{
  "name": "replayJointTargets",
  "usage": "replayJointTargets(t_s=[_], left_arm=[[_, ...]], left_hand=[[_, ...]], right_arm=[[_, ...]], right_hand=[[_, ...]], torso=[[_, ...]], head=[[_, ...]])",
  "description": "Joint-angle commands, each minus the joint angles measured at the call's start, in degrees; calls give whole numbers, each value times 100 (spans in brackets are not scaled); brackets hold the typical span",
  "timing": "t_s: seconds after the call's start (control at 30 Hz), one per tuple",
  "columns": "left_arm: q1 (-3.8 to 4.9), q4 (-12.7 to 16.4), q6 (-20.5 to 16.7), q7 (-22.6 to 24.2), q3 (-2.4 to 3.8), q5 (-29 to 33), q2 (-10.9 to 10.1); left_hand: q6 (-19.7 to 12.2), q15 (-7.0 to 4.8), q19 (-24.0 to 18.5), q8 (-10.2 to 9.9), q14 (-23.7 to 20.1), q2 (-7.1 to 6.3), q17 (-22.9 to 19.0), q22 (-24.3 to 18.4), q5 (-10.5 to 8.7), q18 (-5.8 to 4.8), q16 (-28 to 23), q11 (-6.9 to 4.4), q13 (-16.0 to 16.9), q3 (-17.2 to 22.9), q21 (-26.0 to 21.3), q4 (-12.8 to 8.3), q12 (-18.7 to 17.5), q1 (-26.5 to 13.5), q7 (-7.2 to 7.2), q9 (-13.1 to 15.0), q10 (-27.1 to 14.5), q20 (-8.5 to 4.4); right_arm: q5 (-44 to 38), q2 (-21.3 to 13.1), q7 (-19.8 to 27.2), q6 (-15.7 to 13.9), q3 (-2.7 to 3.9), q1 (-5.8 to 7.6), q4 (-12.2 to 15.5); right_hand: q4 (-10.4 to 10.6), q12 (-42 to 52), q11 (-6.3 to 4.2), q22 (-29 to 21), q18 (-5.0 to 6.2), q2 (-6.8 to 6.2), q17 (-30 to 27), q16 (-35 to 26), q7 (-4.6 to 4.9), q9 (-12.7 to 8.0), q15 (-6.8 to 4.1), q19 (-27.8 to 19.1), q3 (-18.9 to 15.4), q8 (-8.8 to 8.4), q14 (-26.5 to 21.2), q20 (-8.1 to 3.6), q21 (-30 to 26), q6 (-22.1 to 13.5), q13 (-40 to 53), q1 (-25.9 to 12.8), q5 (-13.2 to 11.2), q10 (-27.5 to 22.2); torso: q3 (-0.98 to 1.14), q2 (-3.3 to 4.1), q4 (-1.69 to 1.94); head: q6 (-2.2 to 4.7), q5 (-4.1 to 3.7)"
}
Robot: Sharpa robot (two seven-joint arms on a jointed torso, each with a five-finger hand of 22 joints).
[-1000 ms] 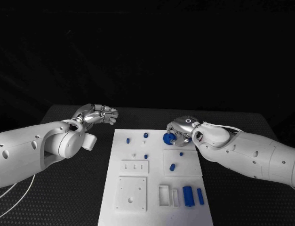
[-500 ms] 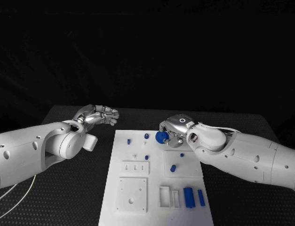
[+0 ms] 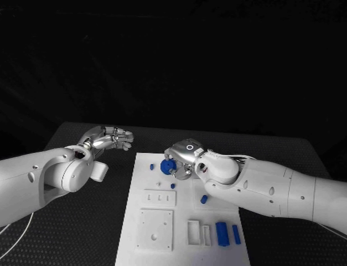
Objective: Assemble the parts on the task board
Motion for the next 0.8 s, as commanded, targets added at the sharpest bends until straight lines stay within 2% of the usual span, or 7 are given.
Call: replayJointTargets(t_s=[0.03, 0.13, 0.33, 0.6, 0.8], left_arm=[[11, -13, 28, 31, 8, -20, 26], [11, -17, 28, 30, 7, -20, 32], [11, -25, 31, 32, 7, -21, 55], [11, -18, 22, 30, 7, -22, 36], [11, -18, 26, 29, 7, -23, 35]], left_hand=[[-42, -9, -28, -25, 3, 18, 8, 109, -24, 95, 5, 8, -4, 36, 10, 5, -30, -56, 3, 5, -37, 7], [-42, -9, -28, -26, 3, 19, 8, 109, -24, 95, 5, 8, -4, 36, 10, 5, -30, -56, 4, 5, -37, 7], [-42, -9, -28, -26, 3, 19, 9, 109, -25, 95, 5, 9, -4, 36, 10, 5, -31, -56, 4, 6, -37, 7], [-43, -9, -28, -26, 3, 19, 9, 109, -25, 95, 5, 9, -4, 36, 11, 6, -31, -58, 5, 6, -38, 7], [-43, -9, -29, -26, 3, 19, 9, 109, -25, 95, 5, 9, -4, 36, 11, 5, -31, -57, 5, 7, -38, 7]], right_arm=[[-138, 105, -43, -9, -3, -36, -94], [-138, 206, -28, 0, -9, -65, -187], [-144, 310, -36, 24, -25, -87, -327], [-191, 287, -82, 27, -30, -86, -416], [-230, 251, -92, -191, -29, -86, -322]], right_hand=[[25, -23, -226, 13, 264, -60, 9, -42, -105, 2, -84, 14, 3, -15, 24, -23, 30, 1021, -10, 13, -21, -269], [25, -25, -225, 13, 264, -60, 9, -45, -103, 3, -83, 13, 2, -18, 23, -23, 28, 1016, -10, 11, -19, -271], [25, -30, -222, 11, 264, -58, 8, -49, -100, 3, -81, 11, 4, -23, 21, -25, 26, 1008, -12, 12, -18, -275], [21, -34, -219, 9, 264, -59, 8, -55, -97, 4, -78, 8, 8, -29, 18, -26, 23, 1000, -13, 17, -18, -280], [10, -37, -218, 9, 264, -67, 8, -59, -96, 6, -77, 5, 10, -31, 17, -28, 22, 998, -13, 26, -15, -282]], torso=[[-15, -1, 55], [-22, 2, 76], [-39, 10, 94], [-33, 9, 75], [-25, 10, 70]], head=[[-15, 3], [-27, 13], [-23, 7], [-24, 18], [-13, 26]])
